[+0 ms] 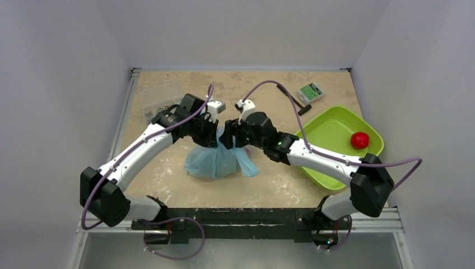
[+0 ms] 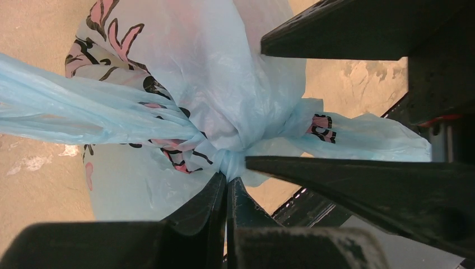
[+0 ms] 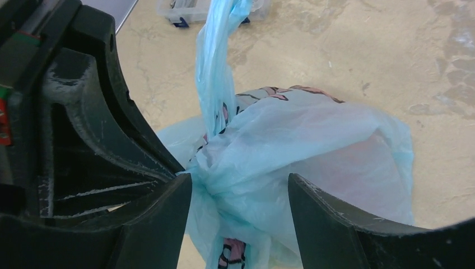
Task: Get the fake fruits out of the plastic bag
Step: Untie the plastic bag at the center of the board.
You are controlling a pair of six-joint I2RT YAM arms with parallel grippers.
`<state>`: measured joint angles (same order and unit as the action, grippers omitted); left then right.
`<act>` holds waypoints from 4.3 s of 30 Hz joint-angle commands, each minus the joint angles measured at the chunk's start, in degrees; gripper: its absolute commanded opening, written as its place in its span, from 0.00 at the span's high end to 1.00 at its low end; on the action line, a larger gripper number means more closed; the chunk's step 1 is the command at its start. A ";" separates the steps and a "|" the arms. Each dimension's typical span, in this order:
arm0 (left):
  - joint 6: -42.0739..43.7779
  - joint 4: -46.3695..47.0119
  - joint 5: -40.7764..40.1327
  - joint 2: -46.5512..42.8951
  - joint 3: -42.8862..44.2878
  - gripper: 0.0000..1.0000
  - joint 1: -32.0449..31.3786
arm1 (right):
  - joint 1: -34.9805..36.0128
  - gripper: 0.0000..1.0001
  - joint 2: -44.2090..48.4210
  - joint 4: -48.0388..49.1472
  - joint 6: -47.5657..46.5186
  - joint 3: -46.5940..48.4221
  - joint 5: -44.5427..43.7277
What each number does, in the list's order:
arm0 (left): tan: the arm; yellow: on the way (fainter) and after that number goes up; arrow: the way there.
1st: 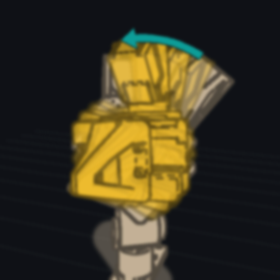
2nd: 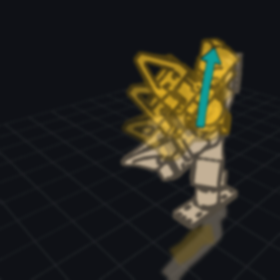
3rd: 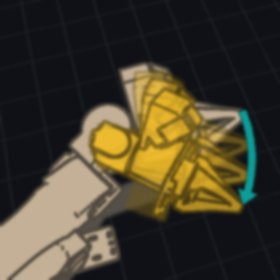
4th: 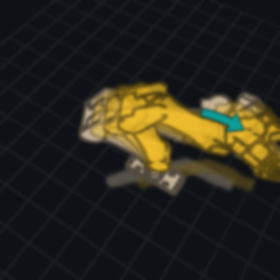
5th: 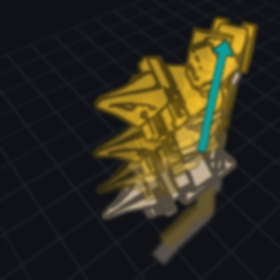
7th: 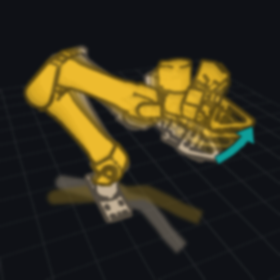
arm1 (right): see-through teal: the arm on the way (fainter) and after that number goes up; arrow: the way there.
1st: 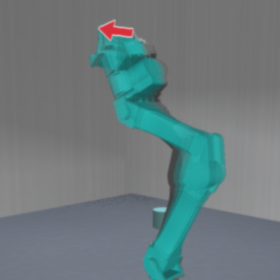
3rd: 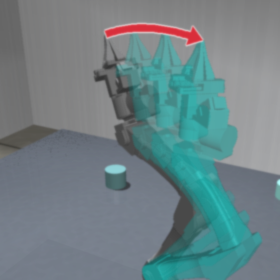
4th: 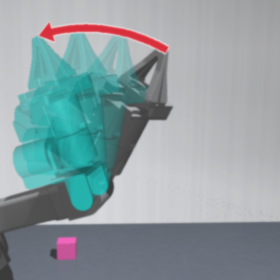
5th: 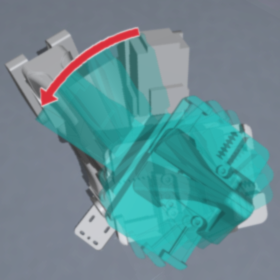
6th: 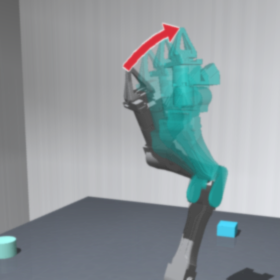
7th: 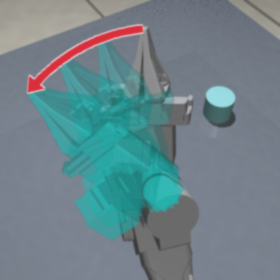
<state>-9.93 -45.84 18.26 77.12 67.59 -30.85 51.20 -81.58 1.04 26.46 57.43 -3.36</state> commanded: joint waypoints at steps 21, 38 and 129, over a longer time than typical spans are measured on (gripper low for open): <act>-0.89 2.34 3.57 -1.74 -0.53 1.00 -0.32 | -0.41 0.53 -5.32 9.33 8.34 -0.73 0.95; -0.61 2.37 -3.72 -5.11 -0.84 1.00 -0.29 | -4.57 0.95 5.76 13.99 16.92 -9.53 -4.82; -1.49 10.49 -8.24 -14.03 -5.98 1.00 -0.23 | 6.90 0.43 1.99 -6.01 -29.52 6.99 -8.52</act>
<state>-12.38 -36.56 9.96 63.09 60.88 -31.51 55.99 -78.65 -4.08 0.75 61.30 -7.09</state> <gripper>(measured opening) 0.019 0.579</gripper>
